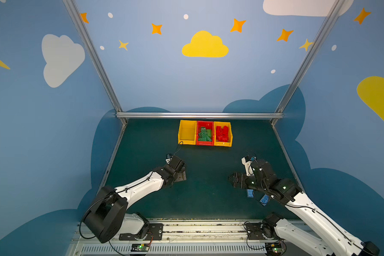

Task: Sort the legos into containers by color
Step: 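Move the left gripper back and grasp a light blue brick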

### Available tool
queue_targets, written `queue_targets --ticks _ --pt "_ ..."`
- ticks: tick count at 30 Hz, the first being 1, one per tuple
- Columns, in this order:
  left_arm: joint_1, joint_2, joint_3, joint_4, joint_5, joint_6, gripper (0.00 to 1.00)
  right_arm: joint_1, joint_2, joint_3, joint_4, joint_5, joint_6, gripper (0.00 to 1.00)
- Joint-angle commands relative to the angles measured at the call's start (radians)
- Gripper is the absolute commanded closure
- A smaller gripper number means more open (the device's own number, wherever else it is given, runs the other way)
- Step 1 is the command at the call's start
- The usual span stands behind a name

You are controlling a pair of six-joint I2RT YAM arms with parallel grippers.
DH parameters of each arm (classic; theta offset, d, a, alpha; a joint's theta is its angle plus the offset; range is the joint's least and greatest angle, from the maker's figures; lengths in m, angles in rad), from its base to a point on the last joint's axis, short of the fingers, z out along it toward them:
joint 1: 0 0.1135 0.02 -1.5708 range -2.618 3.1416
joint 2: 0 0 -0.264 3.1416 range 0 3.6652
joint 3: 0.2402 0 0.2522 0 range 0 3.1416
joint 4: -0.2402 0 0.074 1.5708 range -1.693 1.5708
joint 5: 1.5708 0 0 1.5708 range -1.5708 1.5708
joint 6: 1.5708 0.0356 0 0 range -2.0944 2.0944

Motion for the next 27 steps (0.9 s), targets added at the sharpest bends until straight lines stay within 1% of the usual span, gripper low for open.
queue_targets --ticks 1,5,10,16,21,24,27 --pt "0.027 0.057 0.024 0.044 0.012 0.020 0.11 0.008 0.006 0.025 0.009 0.030 0.007 0.07" --pt "0.053 0.126 0.039 0.072 0.027 0.023 0.15 0.009 0.016 0.008 0.029 0.029 0.008 0.07" --pt "0.067 0.187 0.063 0.072 0.032 0.027 0.25 0.009 0.052 -0.002 0.057 0.021 0.000 0.07" --pt "0.074 0.224 0.093 0.049 0.027 0.036 0.47 0.009 0.099 0.000 0.094 0.012 -0.017 0.07" --pt "0.075 0.252 0.134 -0.011 0.006 0.042 0.71 0.009 0.128 -0.002 0.123 0.003 -0.029 0.07" --pt "0.077 0.270 0.160 -0.053 -0.002 0.044 0.79 0.009 0.141 -0.012 0.146 -0.006 -0.031 0.07" --pt "0.076 0.271 0.179 -0.081 0.000 0.046 0.82 0.008 0.149 -0.025 0.168 -0.014 -0.034 0.07"
